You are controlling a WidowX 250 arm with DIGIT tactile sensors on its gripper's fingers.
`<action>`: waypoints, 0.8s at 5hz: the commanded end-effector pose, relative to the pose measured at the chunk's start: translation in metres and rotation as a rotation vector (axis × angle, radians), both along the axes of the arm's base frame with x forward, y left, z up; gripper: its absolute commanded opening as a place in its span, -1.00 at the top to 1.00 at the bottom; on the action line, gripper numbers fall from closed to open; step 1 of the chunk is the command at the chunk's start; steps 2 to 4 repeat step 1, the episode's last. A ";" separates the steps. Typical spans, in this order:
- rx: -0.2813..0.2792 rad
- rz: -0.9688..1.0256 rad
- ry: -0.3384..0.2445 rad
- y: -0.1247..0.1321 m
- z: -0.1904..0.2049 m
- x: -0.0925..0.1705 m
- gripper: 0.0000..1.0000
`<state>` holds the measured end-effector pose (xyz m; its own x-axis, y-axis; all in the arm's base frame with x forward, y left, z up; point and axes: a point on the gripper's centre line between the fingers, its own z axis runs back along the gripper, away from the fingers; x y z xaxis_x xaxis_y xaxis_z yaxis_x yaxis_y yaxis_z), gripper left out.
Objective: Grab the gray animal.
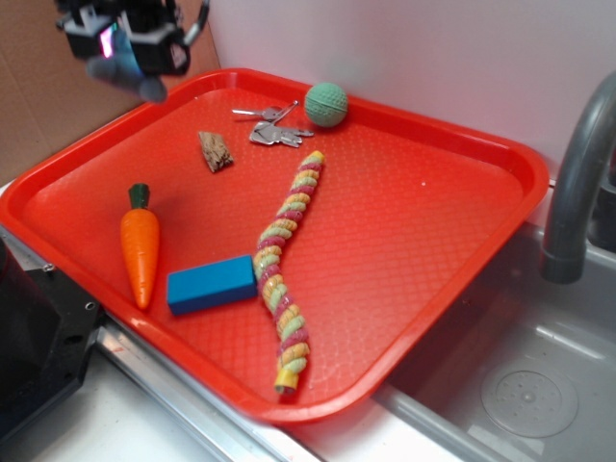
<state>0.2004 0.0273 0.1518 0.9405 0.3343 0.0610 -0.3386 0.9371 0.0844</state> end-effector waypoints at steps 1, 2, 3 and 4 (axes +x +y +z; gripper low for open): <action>-0.039 -0.174 -0.146 -0.025 0.062 -0.007 1.00; -0.039 -0.174 -0.146 -0.025 0.062 -0.007 1.00; -0.039 -0.174 -0.146 -0.025 0.062 -0.007 1.00; -0.039 -0.174 -0.146 -0.025 0.062 -0.007 1.00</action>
